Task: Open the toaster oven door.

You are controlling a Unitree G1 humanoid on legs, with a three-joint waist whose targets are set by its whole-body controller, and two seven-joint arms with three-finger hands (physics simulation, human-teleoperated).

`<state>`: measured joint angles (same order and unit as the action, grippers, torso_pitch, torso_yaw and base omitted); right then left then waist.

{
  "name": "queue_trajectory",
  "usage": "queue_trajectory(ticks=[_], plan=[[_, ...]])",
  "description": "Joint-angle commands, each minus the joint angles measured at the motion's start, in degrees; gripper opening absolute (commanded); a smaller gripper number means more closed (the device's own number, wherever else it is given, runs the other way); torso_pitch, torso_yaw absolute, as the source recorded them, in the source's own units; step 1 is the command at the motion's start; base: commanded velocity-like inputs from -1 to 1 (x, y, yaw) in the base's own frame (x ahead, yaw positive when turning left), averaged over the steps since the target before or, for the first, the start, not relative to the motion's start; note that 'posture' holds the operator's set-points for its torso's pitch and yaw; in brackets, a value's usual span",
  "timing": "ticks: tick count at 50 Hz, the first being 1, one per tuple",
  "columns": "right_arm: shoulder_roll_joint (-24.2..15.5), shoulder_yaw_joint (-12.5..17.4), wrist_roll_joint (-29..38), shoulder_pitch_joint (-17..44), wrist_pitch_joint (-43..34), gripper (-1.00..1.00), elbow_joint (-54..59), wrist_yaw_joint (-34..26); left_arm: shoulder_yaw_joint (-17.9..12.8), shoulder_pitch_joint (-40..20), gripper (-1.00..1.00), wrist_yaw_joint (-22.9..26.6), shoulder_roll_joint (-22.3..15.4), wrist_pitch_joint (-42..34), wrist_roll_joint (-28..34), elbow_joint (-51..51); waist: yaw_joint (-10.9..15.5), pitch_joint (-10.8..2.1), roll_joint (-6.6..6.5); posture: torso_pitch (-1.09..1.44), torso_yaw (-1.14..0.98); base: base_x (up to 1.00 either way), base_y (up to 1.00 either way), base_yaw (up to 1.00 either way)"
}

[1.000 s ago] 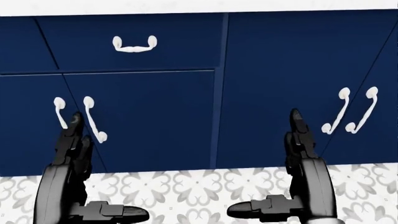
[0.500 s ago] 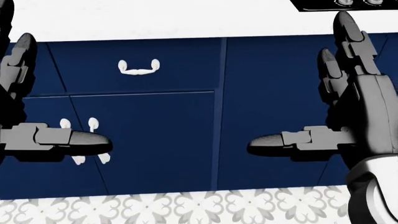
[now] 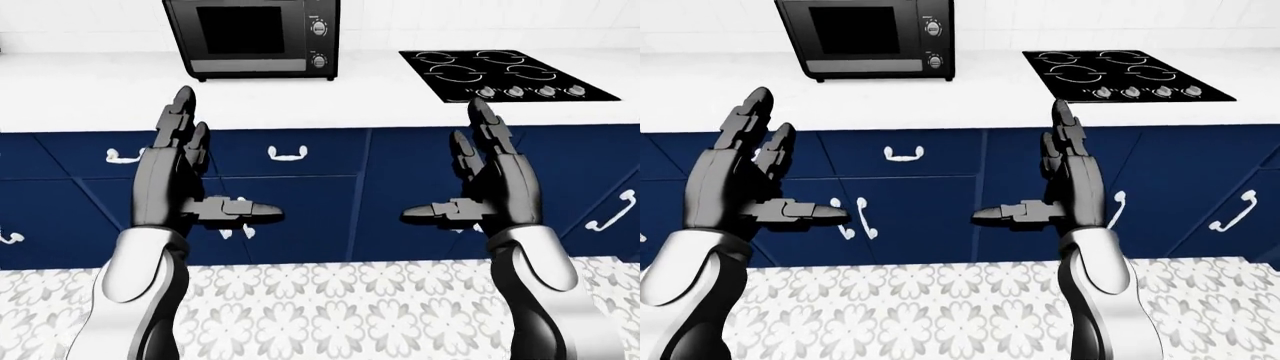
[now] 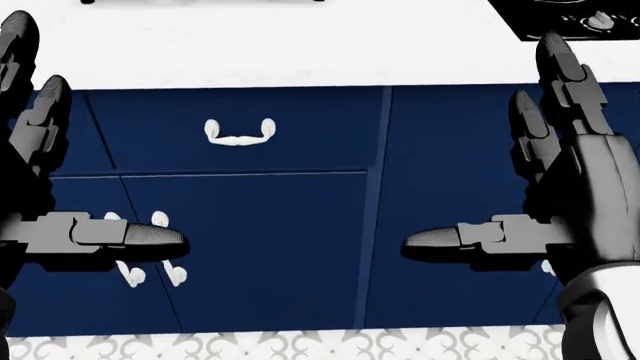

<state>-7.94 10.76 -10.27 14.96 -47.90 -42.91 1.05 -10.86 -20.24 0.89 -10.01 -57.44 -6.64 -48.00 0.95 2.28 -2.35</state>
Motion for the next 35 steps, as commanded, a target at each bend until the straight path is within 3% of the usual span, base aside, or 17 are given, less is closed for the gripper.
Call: queue_trajectory(ticks=[1,5,7,8,10,11,12,16,18,19,20,22,23,24,25,26,35], plan=[[-0.42,0.53,0.41,1.01,2.77,1.00,-1.45,0.25,0.06,-1.20,1.00,0.35,-0.18,2.19,-0.24,-1.39,0.01,-0.42,-0.13,0.00,0.00,0.52,0.00,0.00],[-0.53,0.60,0.37,1.14,1.77,1.00,-2.48,0.36,-0.23,-1.81,1.00,0.36,-0.39,1.06,-0.42,-1.98,1.01,-1.01,2.44,0.00,0.00,0.52,0.00,0.00],[-0.80,0.54,0.59,1.48,1.87,1.00,-2.53,0.34,-0.27,-1.88,1.00,0.33,-0.45,0.74,-0.46,-2.18,0.91,-1.29,5.15,0.00,0.00,0.38,0.02,0.00],[-0.79,0.29,1.06,1.03,2.77,1.00,-2.21,0.19,-0.28,-1.92,1.00,0.34,-0.47,0.71,-0.48,-2.16,0.53,-2.28,5.32,0.00,0.00,0.00,0.28,0.00],[-0.59,0.26,1.38,0.60,3.29,1.00,-2.22,0.07,-0.25,-2.14,1.00,0.30,-0.48,0.45,-0.53,-2.26,1.77,-0.31,7.66,0.00,0.00,0.00,0.25,0.38],[-0.41,0.35,1.48,0.54,3.60,1.00,-2.17,0.12,0.35,-2.14,1.00,0.15,-0.45,0.14,-0.32,-2.53,0.44,-0.88,6.24,0.00,0.00,0.00,0.00,0.77],[-0.25,0.59,1.14,0.85,2.85,1.00,-2.72,0.30,0.89,-1.92,1.00,0.22,-0.32,0.68,-0.03,-2.18,0.34,-1.33,5.84,0.00,0.00,0.00,0.00,0.77],[-0.39,1.27,0.48,1.11,2.68,1.00,-3.03,0.50,0.39,-1.68,1.00,0.74,-0.17,0.50,0.13,-2.51,-0.21,-0.06,3.52,0.00,0.00,0.00,0.00,0.77],[-0.37,1.44,0.15,0.99,3.12,1.00,-2.84,0.69,1.10,-0.79,1.00,0.69,0.22,1.75,0.56,-2.04,-1.12,-0.42,1.73,0.00,0.00,0.00,0.38,0.39],[-0.41,1.22,0.36,0.29,4.21,1.00,-2.43,0.49,1.40,-0.57,1.00,0.70,0.38,1.93,0.77,-1.98,0.97,-0.26,3.87,0.00,0.00,0.00,0.65,0.00],[-0.48,1.80,-0.06,0.68,3.50,1.00,-2.82,0.78,1.40,-0.54,1.00,0.83,0.48,2.14,0.91,-1.76,0.80,0.43,4.54,0.00,0.00,0.00,0.00,0.00],[-0.67,2.17,-0.70,1.19,2.70,1.00,-3.08,1.13,1.28,-0.73,1.00,0.96,0.55,1.89,1.00,-1.95,0.26,-2.76,0.16,0.00,0.00,0.00,0.00,0.00],[-0.72,2.14,-0.84,1.15,2.96,1.00,-3.04,1.21,1.44,-0.71,1.00,0.95,0.60,1.70,1.10,-2.14,0.06,-1.71,-0.68,0.00,0.00,0.00,0.00,0.00],[-0.66,2.03,-0.95,0.96,3.28,1.00,-2.90,1.31,1.53,-0.42,1.00,1.07,0.69,2.01,1.19,-2.09,-0.09,-2.98,1.19,0.00,0.00,0.23,0.00,0.00],[-0.62,1.98,-1.01,0.52,3.75,1.00,-2.91,1.25,1.38,-0.38,1.00,1.17,0.73,2.15,1.22,-1.99,-0.18,-1.71,-0.15,0.00,0.00,0.38,0.00,0.00],[-0.60,2.01,-1.18,0.25,3.65,1.00,-3.35,1.28,1.28,-0.31,1.00,1.29,0.70,2.50,1.28,-1.72,0.40,-0.48,-0.12,0.00,0.00,0.44,0.00,0.00],[-0.97,1.95,-1.93,0.59,2.46,1.00,-4.42,1.85,-0.08,-1.09,1.00,1.22,0.26,0.76,0.48,-3.00,0.41,-0.08,2.41,0.00,0.00,0.45,0.00,0.00]])
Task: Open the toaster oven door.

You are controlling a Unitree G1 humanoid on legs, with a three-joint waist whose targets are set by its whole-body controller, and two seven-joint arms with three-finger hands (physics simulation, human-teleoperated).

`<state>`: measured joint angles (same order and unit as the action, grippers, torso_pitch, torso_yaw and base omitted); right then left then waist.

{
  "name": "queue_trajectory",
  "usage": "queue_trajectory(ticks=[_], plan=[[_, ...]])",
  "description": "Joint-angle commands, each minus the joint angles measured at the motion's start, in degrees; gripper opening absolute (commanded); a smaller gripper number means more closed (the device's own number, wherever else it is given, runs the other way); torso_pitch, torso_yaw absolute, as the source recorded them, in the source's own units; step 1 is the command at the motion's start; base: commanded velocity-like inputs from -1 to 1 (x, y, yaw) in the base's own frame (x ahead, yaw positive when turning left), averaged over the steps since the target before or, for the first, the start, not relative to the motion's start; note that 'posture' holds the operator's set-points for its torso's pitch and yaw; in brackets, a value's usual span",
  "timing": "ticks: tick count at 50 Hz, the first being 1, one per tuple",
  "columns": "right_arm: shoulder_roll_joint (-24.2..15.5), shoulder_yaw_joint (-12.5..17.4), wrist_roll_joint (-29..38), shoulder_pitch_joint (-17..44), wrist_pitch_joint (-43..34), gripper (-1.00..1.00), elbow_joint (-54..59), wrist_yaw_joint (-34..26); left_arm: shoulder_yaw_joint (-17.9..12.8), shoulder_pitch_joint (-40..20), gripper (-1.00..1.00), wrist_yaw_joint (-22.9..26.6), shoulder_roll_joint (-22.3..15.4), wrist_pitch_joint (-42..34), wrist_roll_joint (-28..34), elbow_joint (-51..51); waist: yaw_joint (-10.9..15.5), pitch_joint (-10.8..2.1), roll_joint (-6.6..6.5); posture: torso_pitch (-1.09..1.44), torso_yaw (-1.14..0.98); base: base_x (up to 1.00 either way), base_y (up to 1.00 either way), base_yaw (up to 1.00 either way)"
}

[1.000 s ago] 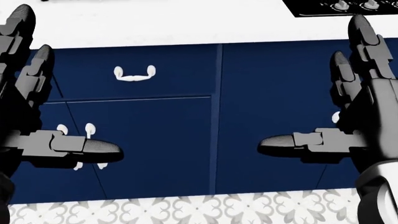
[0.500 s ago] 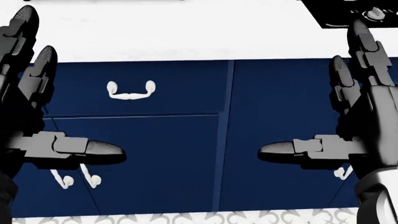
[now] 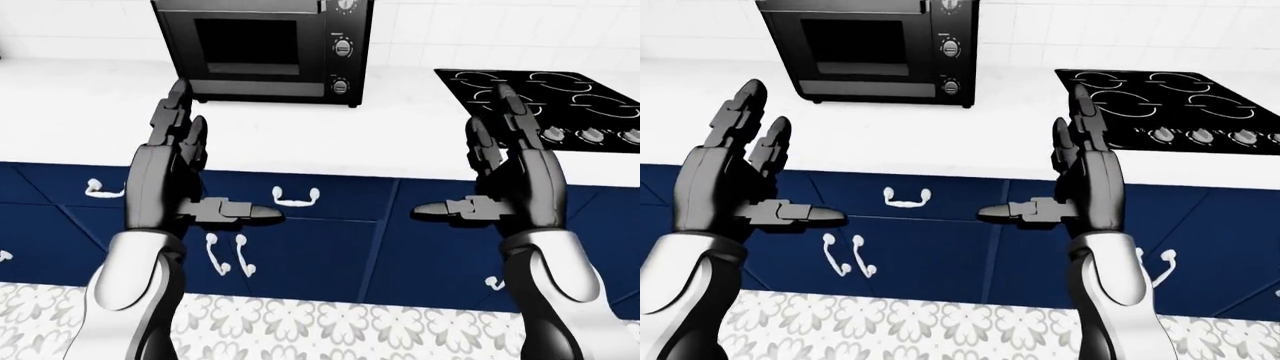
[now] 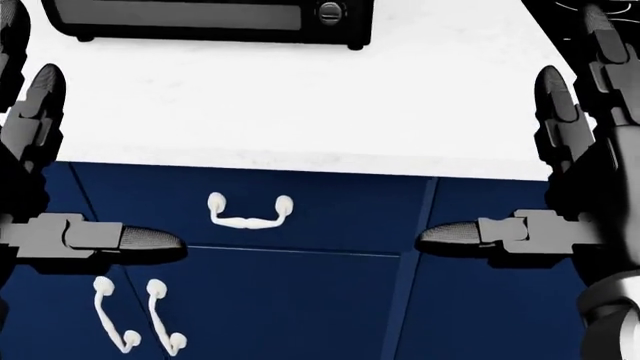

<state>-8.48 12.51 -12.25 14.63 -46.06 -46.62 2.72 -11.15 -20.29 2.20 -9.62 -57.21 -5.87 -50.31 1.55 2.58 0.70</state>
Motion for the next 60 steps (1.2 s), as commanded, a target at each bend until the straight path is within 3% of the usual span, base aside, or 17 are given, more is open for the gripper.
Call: queue_trajectory(ticks=[1,3,5,6,7,11,15,18,19,21,28,33,35,42,45,47,60], plan=[[-0.44,0.11,0.00,1.02,0.41,1.00,-0.83,0.21,0.32,-0.79,1.00,-0.14,-0.10,0.68,-0.34,-0.68,-0.11,-0.40,-0.07,0.00,0.00,0.45,0.00,0.00],[-0.42,0.14,0.02,1.03,0.54,1.00,-0.70,0.14,0.17,-0.92,1.00,-0.10,-0.25,0.84,-0.42,-0.38,0.01,-0.69,1.66,0.00,0.00,0.45,0.00,0.00],[-0.40,0.28,0.06,0.49,1.26,1.00,-0.46,-0.15,0.07,-1.18,1.00,-0.20,-0.36,0.40,-0.58,-0.62,-0.52,-1.99,5.38,0.00,0.00,0.45,0.00,0.00],[-0.39,0.36,-0.01,0.45,1.02,1.00,-0.74,-0.09,0.14,-1.17,1.00,-0.26,-0.37,0.27,-0.62,-0.75,-0.75,-0.78,2.37,0.00,0.00,0.45,0.00,0.00],[-0.37,0.38,-0.04,0.37,1.01,1.00,-0.85,-0.11,0.24,-1.13,1.00,-0.34,-0.36,0.25,-0.60,-0.84,-0.31,-0.86,3.51,0.00,0.00,0.45,0.00,0.00],[-0.60,0.67,-0.33,0.87,0.27,1.00,-1.23,0.00,-0.09,-1.14,1.00,-0.40,-0.40,-0.26,-0.88,-1.45,-1.20,-1.09,2.31,0.00,0.00,0.45,0.00,0.00],[-0.71,1.07,-0.60,0.69,0.36,1.00,-1.35,-0.06,-0.21,-0.42,1.00,-0.50,-0.25,0.61,-1.12,-1.17,-2.01,-0.93,-0.08,0.00,0.00,0.42,0.00,0.00],[-0.74,1.23,-0.71,0.54,0.88,1.00,-1.06,-0.13,-0.38,-0.22,1.00,-0.58,-0.22,0.92,-1.30,-1.04,-2.05,-2.22,-3.93,0.00,0.00,0.40,0.00,0.00],[-0.76,1.32,-0.76,0.58,1.14,1.00,-0.86,-0.14,-0.60,-0.15,1.00,-0.55,-0.28,0.93,-1.44,-1.07,-1.73,-2.15,-3.17,0.00,0.00,0.39,0.00,0.00],[-0.76,1.37,-0.90,0.61,1.28,1.00,-0.75,-0.04,-0.75,0.06,1.00,-0.53,-0.33,1.37,-1.58,-0.82,-1.56,0.33,-4.20,0.00,0.00,0.41,0.00,0.00],[-1.08,1.84,-1.78,1.36,-0.06,1.00,-1.59,0.73,-0.86,0.15,1.00,-0.89,-0.51,1.25,-2.08,-1.03,-0.04,-0.79,-1.70,0.00,0.00,0.38,0.00,0.00],[-1.39,2.45,-2.77,1.39,-0.58,1.00,-2.31,0.93,-1.24,-0.29,1.00,-1.21,-0.65,0.05,-2.56,-2.01,0.07,-2.64,2.74,0.00,0.00,0.36,0.00,0.00],[-1.48,2.87,-3.33,1.33,-0.22,1.00,-2.37,1.04,-1.73,-0.69,1.00,-1.34,-0.86,-0.83,-3.06,-2.67,-0.31,-0.27,3.29,0.00,0.00,0.21,0.00,0.00],[-2.48,4.07,-5.29,1.91,-1.26,1.00,-3.53,2.13,-6.33,0.32,1.00,-4.41,-0.69,1.45,-6.33,-5.33,-1.23,0.33,1.46,0.00,0.00,0.00,0.00,0.00],[-2.84,4.49,-6.06,1.78,-1.24,1.00,-3.86,2.41,-6.48,4.05,1.00,-5.57,-0.29,5.18,-6.71,-6.77,-1.74,-0.89,-2.15,0.00,0.00,0.00,0.00,0.00],[-3.17,5.28,-6.83,1.80,-1.26,1.00,-4.04,2.52,-7.52,5.09,1.00,-6.01,-0.93,5.46,-8.71,-8.98,-1.91,-1.06,-0.82,0.00,0.00,0.00,0.00,0.00],[-4.57,6.68,-9.52,1.64,-0.95,1.00,-4.30,4.08,-8.21,9.07,1.00,-9.94,-4.12,9.26,-15.95,-9.69,-1.34,-3.48,0.00,-0.07,0.00,0.00,0.00,0.00]])
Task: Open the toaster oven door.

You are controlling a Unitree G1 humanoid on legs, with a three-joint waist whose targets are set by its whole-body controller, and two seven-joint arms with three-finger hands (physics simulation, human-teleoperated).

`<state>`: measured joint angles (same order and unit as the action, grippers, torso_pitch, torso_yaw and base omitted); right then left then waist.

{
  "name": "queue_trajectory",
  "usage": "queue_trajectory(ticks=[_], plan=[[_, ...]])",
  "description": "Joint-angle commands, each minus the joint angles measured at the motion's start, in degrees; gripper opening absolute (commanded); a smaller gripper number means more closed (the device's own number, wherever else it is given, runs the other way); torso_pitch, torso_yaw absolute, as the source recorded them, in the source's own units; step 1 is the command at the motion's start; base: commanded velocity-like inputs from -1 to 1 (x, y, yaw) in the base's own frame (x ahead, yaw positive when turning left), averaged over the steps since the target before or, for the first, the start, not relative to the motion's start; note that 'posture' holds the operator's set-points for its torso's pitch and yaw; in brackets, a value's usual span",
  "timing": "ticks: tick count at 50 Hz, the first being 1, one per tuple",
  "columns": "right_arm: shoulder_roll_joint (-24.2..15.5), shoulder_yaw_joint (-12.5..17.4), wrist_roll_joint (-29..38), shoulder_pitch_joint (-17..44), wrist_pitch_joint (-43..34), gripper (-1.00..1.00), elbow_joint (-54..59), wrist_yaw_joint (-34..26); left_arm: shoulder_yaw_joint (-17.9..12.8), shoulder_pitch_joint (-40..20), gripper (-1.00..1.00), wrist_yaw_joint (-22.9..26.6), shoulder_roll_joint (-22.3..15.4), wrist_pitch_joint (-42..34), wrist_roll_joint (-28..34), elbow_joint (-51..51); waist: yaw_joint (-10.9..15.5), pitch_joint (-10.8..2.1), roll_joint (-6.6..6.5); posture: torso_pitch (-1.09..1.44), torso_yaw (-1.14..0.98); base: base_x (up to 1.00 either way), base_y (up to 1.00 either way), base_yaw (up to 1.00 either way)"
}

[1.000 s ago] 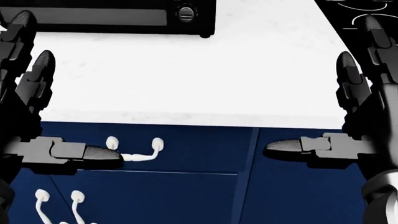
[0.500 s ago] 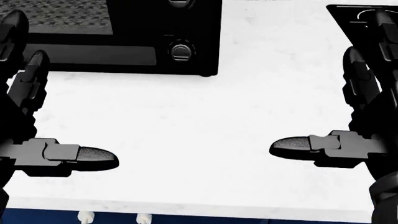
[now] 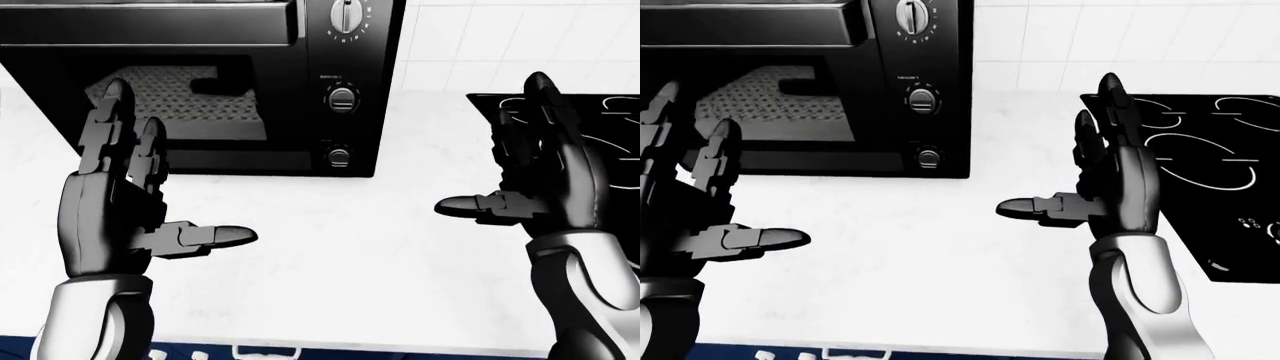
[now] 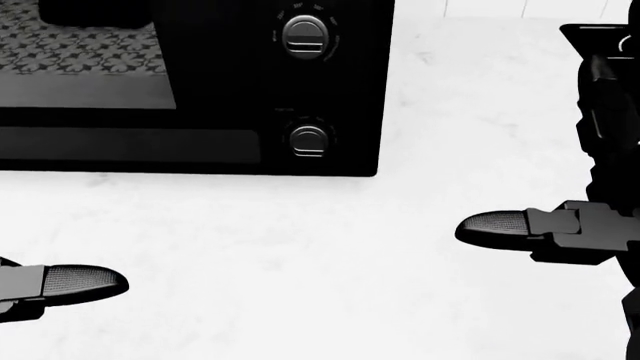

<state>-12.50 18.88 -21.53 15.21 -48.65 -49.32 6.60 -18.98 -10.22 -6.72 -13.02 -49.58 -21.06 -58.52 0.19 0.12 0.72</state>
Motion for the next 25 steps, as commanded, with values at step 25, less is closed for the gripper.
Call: queue_trajectory(ticks=[25], plan=[[-1.22,0.65,-2.34,2.24,-0.79,1.00,-3.37,2.03,-0.15,-4.11,1.00,-3.65,-3.64,-1.55,-3.38,-1.48,0.43,-11.18,0.22,-0.31,0.00,0.00,0.00,0.00]])
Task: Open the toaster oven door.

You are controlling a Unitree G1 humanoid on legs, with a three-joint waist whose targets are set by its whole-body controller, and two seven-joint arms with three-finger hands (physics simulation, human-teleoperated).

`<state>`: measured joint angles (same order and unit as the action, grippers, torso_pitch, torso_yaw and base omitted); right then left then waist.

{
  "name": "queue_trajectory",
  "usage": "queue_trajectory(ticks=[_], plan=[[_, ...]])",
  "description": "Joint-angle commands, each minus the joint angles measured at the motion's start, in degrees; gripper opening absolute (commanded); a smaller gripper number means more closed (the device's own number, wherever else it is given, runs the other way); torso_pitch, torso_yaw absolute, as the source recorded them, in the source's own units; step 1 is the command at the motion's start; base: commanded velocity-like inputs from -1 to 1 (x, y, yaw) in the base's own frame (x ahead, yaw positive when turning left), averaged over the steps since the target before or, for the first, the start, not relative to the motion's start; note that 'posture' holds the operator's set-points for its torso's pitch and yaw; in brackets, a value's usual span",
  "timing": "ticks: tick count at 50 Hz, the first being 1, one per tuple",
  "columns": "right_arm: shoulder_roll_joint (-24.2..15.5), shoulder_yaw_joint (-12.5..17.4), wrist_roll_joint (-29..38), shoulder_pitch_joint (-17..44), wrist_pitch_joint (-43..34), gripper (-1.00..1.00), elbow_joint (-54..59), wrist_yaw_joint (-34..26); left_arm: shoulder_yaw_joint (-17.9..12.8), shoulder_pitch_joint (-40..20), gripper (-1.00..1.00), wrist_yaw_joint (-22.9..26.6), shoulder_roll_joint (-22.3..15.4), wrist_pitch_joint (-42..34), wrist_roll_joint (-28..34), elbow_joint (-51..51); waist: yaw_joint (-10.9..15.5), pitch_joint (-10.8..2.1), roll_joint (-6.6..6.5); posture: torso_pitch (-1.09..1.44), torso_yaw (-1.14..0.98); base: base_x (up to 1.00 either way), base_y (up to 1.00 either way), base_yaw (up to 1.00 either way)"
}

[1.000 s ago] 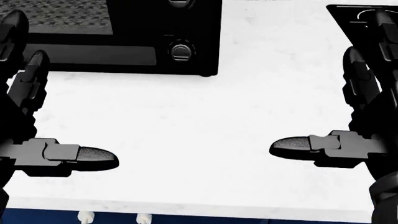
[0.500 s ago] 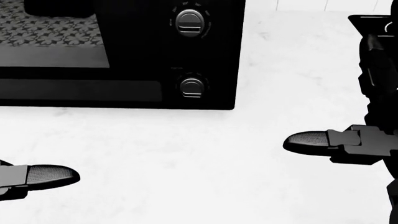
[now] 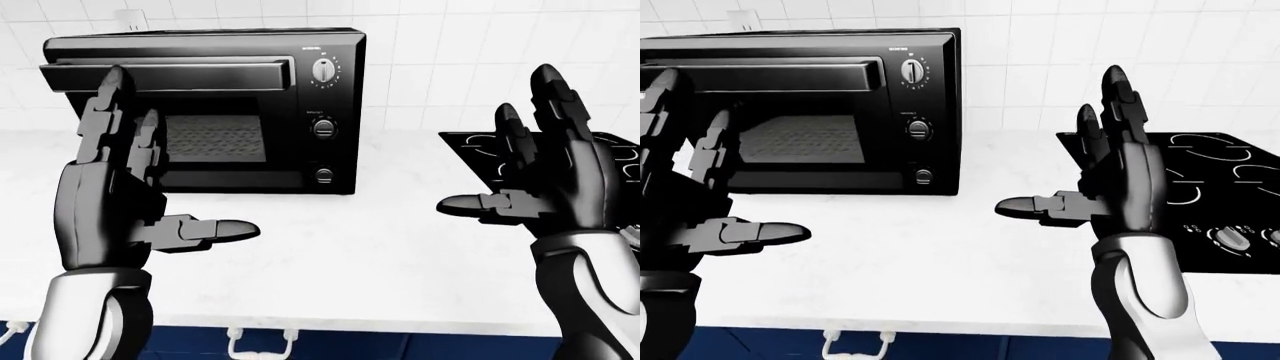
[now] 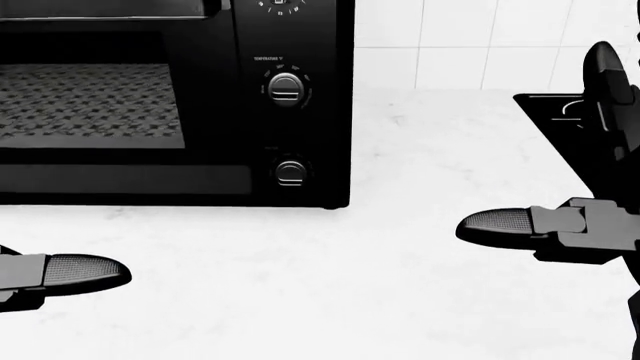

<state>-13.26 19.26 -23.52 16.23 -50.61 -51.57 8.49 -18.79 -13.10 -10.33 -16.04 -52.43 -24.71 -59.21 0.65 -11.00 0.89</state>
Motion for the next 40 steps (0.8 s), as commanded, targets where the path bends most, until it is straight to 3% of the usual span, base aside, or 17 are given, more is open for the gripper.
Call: queue_trajectory(ticks=[1,6,12,19,30,36,40], plan=[[-0.53,0.40,-0.59,1.23,0.87,1.00,-1.40,0.31,-0.02,-1.16,1.00,0.25,-0.36,1.33,0.76,-0.79,0.00,-0.68,0.05,-0.32,0.00,0.00,0.00,0.00],[-0.69,0.55,-1.08,1.09,0.71,1.00,-1.73,0.59,0.28,-2.27,1.00,1.81,0.64,0.25,3.04,-0.79,0.11,-3.19,0.15,-0.37,0.00,0.00,0.00,0.00],[-1.05,1.12,-1.89,1.48,0.42,1.00,-1.70,1.00,0.35,-3.38,1.00,1.05,-0.24,-0.84,2.44,-0.79,0.14,-4.80,0.12,-0.42,0.00,0.00,0.00,0.00],[-1.23,0.74,-1.72,1.08,1.57,1.00,-1.08,0.90,-0.65,-9.00,1.00,-2.40,-4.73,-5.55,-1.86,-0.78,0.34,-5.28,0.21,-0.42,0.00,0.00,0.00,0.00],[-1.17,0.78,-1.46,0.92,2.31,1.00,-0.79,0.41,0.88,-12.55,1.00,-3.01,-6.18,-8.89,-1.78,-0.79,0.76,-6.99,0.26,-0.52,0.00,0.00,0.00,0.00],[-2.14,2.87,-3.63,1.75,0.72,1.00,-1.90,1.19,1.05,-13.10,1.00,-2.14,-6.21,-9.37,-0.88,-0.79,1.02,-8.31,0.35,-0.58,0.00,0.00,0.00,0.00],[-4.52,7.17,-9.65,3.79,-3.14,1.00,-4.43,4.18,1.55,-15.02,1.00,0.10,-5.85,-11.54,2.06,-0.79,1.20,-9.15,0.52,-0.62,0.00,0.00,0.00,0.00]])
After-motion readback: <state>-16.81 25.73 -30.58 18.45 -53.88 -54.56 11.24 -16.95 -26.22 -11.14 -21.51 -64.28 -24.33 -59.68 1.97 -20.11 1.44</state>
